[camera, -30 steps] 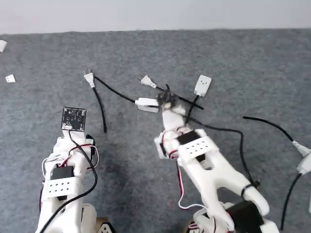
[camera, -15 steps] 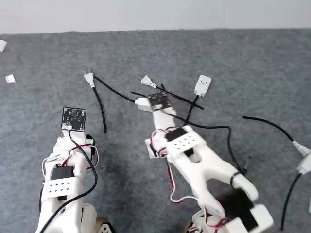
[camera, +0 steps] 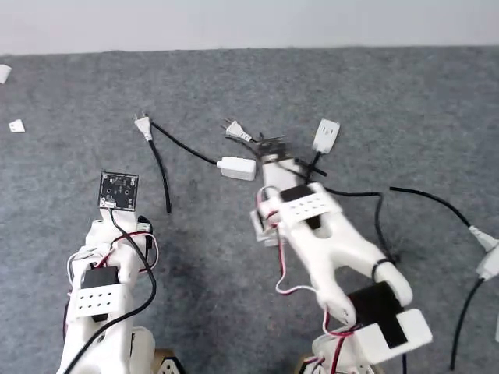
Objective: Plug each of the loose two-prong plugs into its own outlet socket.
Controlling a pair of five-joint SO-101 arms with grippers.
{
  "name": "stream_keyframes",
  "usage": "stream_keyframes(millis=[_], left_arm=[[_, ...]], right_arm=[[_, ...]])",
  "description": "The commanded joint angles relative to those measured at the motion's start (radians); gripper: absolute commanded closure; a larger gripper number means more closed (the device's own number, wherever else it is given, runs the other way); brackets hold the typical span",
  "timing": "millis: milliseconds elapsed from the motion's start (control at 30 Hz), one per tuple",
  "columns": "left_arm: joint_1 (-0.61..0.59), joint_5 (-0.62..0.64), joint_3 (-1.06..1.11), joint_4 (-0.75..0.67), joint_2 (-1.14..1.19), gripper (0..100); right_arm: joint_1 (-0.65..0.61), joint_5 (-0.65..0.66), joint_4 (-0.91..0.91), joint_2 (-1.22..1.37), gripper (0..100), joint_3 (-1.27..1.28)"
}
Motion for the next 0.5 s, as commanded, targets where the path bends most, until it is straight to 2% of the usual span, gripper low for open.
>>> stream_keyframes(millis=[0,133,233,333,467], left_arm=[[-0.008,0.011,-0.013,-0.028,-0.02,90],[-0.006,0.014,-0.015,-0.028,-0.02,90],[-0.006,0.015,-0.015,-0.028,-0.02,90],[-0.006,0.015,-0.015,-0.028,-0.02,90],[-0.008,0.015,-0.015,-0.025,-0.02,90]], right_arm=[[0.09,0.017,0.074,-0.127,99.1,-0.048],[0.15,0.064,0.179,-0.341,99.1,-0.028],[0.257,0.1,0.194,-0.499,99.1,0.026],[0.432,0.141,0.2,-0.625,99.1,0.095],[0.736,0.224,0.191,-0.714,99.1,0.19]])
